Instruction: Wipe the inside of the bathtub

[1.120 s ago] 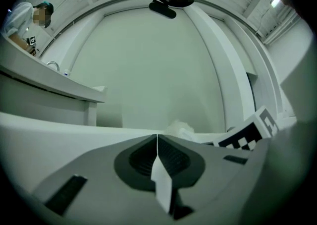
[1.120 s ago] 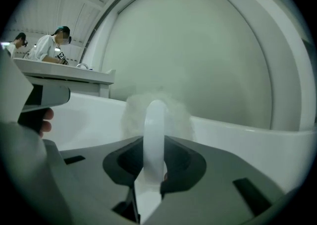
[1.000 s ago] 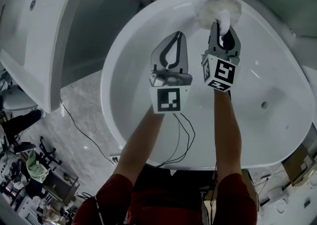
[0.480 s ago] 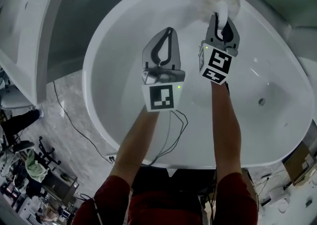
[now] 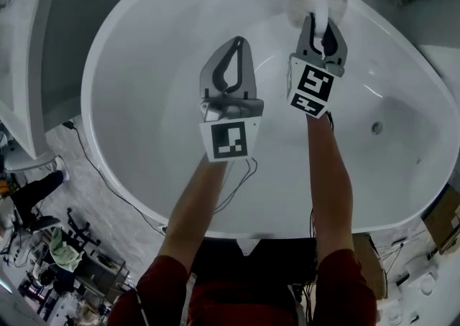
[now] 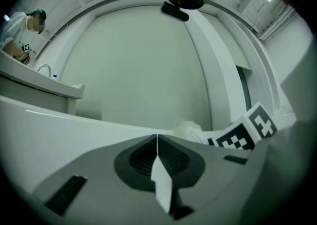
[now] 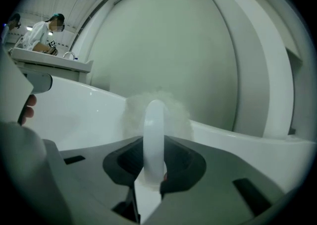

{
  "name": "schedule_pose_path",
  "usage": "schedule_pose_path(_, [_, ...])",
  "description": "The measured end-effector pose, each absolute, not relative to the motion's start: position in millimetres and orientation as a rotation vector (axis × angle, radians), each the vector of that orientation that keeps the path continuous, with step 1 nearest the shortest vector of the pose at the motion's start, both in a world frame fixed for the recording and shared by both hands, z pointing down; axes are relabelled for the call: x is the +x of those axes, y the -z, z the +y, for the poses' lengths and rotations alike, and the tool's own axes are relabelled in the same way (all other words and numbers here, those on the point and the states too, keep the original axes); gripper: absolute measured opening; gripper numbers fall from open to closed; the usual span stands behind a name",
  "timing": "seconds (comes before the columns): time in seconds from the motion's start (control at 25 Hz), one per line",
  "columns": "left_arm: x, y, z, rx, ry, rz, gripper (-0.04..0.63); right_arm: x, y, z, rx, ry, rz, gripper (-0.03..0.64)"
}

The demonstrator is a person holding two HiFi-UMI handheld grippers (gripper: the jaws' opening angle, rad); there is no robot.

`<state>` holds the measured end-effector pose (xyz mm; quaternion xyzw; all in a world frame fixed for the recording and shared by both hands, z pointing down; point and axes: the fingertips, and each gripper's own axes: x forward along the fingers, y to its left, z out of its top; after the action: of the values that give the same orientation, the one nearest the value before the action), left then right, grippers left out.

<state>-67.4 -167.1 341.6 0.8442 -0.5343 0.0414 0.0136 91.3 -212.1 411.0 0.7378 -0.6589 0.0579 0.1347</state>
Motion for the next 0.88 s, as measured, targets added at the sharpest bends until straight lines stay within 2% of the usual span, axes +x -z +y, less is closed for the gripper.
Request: schedule_pose_path(0.88, [249.1,-385.6,-63.2,2.816,-0.216,-1.349,0.016,419.1,-466.4,-53.7,2.359,-0.286,-1.649,0.091])
